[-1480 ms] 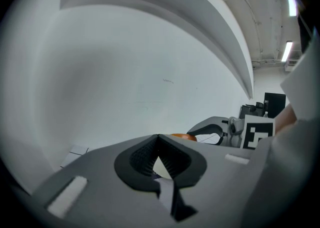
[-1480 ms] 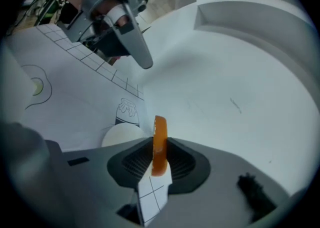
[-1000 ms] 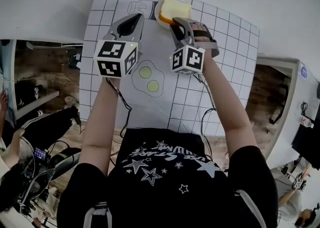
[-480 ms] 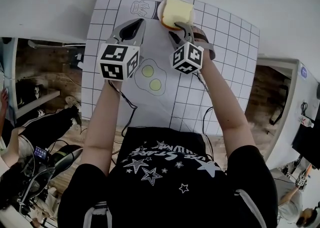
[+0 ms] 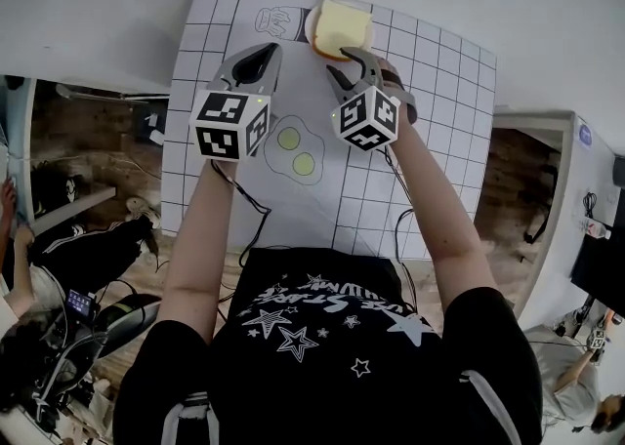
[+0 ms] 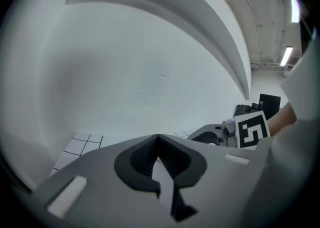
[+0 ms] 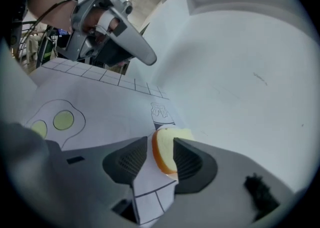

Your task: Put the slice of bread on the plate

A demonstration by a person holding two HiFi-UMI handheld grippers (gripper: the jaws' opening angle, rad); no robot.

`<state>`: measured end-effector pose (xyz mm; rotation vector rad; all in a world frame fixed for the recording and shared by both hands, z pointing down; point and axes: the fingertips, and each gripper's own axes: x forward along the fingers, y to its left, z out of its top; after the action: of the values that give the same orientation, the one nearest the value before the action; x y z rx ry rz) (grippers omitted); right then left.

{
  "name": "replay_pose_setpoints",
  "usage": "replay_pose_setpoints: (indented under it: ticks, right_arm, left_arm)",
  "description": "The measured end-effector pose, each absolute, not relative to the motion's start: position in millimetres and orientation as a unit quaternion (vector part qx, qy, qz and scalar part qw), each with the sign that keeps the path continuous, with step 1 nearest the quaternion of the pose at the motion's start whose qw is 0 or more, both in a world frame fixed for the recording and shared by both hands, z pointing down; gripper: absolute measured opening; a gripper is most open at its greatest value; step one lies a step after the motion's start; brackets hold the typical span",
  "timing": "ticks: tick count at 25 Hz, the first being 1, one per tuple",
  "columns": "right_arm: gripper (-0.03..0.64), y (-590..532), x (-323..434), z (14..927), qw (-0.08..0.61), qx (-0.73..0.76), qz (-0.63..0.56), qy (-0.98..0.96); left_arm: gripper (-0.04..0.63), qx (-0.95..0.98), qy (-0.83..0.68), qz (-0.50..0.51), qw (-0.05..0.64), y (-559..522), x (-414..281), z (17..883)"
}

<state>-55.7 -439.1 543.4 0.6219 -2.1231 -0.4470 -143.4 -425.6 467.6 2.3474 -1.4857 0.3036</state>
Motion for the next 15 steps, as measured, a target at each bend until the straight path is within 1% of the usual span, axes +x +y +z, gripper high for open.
replay_pose_setpoints:
  ticks: [8,12,13,15]
  right_arm:
    - [0.167,-399,-61,481,0.349,0.305,-0.136,-0.876]
    - [0.164,-375,-62,458,0.328,0.324,-0.124,-0.879]
    - [0.16,-367,-60,454,0.324,0.329,-0.117,-0.879]
    - [0.122,-357,-57,443,0.308,0.348,-0.105,-0.879]
  left_arm:
    - [0.014,0.848,-0.5,0.087,0.154,-393,-136,440]
    - [0.014,0.862,-0.482,0.076,0.137,-373,-126,424]
    - [0.014,0.865,-0.477,0.074,0.135,-365,-122,422]
    - [0.014,0.873,-0.465,0.071,0.129,-354,-114,417]
